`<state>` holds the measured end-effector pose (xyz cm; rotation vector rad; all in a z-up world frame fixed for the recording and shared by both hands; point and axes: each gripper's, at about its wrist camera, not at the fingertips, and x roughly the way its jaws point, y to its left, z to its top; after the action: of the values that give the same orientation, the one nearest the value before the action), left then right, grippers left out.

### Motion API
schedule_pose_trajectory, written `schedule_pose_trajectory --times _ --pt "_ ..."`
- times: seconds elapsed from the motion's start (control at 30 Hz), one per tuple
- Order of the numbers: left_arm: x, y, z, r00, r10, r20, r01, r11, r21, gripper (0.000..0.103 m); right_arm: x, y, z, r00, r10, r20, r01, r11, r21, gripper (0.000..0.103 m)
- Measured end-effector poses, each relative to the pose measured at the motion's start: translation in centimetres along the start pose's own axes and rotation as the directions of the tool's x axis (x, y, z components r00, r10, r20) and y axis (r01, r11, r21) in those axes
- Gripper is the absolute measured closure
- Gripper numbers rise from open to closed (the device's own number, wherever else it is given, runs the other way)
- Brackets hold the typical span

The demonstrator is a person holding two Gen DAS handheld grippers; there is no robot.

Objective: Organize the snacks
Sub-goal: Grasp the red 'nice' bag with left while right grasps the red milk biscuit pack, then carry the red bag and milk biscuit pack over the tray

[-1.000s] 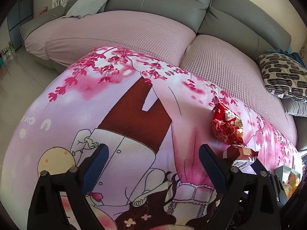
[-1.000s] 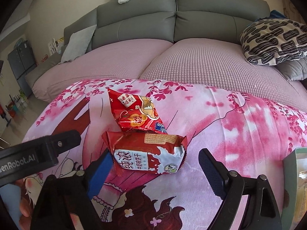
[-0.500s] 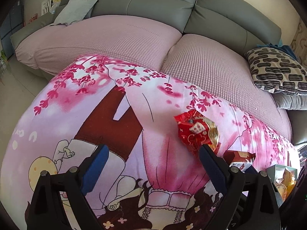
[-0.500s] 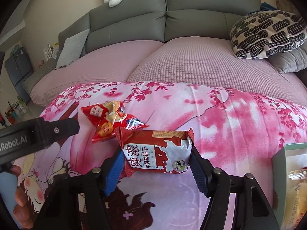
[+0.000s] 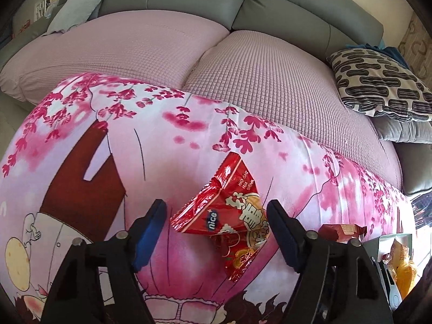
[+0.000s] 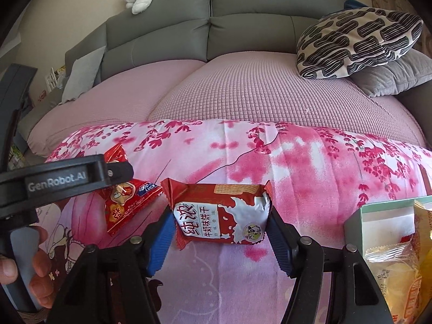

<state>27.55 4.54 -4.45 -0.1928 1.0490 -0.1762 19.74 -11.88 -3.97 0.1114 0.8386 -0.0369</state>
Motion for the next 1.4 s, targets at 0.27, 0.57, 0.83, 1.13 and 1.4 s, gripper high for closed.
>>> schedule_pose_trajectory --times 0.27,0.57,0.83,1.13,1.4 --pt "0.1 -0.2 -0.3 0.999 -0.040 0.004 0.040 0.999 -0.030 0.046 -0.7 0.2 -0.2 1.000 0.001 -0.003 -0.001 1.000 -0.012 0.035" --pt "-3.3 -0.1 -2.2 0.995 -0.082 0.056 0.087 0.993 -0.082 0.047 -3.6 0.3 -0.9 1.000 0.009 0.007 -0.009 1.000 -0.019 0.035" --pt "-8.5 -2.9 -5.3 0.977 -0.176 0.116 0.187 0.978 -0.090 0.047 -9.6 -2.0 -3.0 0.999 -0.027 0.029 0.026 0.999 0.021 0.035" --pt "-11.7 -11.2 -9.5 0.944 -0.324 0.065 0.321 0.946 0.053 0.047 -18.6 -9.2 -5.1 0.980 -0.182 0.086 0.169 0.976 0.140 0.035" --pt "-9.6 -17.1 -14.3 0.938 -0.339 -0.078 0.347 0.926 0.149 0.047 -20.8 -16.0 -8.5 0.951 -0.309 -0.016 0.303 0.921 0.243 0.035"
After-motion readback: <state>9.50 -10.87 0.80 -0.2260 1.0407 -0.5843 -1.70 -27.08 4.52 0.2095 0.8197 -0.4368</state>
